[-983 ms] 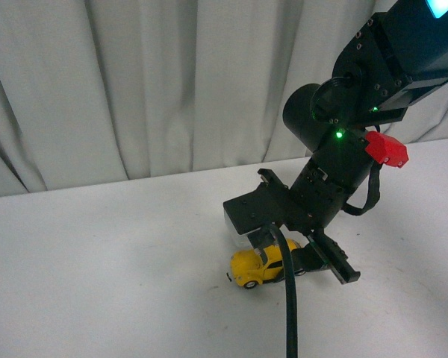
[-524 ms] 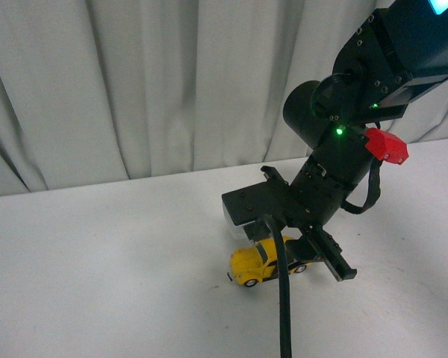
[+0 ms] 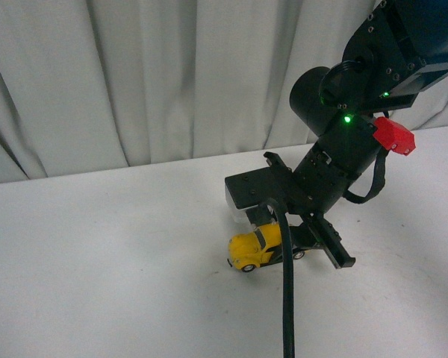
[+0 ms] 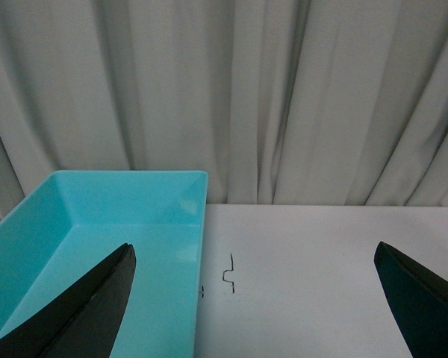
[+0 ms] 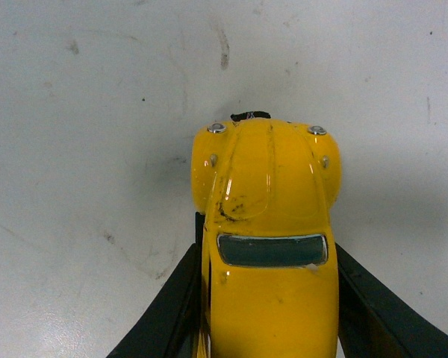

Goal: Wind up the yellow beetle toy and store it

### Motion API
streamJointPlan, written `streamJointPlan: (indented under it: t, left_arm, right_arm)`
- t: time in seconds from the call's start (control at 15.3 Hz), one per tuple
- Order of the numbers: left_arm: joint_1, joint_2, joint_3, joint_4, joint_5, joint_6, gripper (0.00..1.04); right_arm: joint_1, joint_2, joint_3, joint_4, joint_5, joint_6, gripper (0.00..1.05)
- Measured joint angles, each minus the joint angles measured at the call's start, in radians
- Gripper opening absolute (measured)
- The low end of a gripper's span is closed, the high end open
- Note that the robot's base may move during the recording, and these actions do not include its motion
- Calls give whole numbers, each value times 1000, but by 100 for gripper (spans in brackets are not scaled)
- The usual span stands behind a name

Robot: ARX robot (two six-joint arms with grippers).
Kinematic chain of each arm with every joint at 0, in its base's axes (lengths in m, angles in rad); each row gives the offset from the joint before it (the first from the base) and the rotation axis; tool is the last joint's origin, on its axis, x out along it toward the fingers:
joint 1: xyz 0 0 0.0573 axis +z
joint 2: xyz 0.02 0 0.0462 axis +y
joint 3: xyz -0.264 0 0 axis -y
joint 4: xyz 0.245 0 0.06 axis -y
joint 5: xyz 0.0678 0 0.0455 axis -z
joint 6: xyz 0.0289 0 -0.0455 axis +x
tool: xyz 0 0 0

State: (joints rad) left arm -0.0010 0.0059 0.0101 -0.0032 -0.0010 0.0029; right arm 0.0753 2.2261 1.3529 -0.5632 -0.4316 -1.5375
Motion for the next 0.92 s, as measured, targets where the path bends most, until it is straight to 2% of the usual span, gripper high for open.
streamJointPlan:
  t: [0.92]
  left_arm:
    - [0, 0, 0, 0, 0, 0, 98]
  right_arm:
    - [-171, -19, -95, 36, -88, -62, 42]
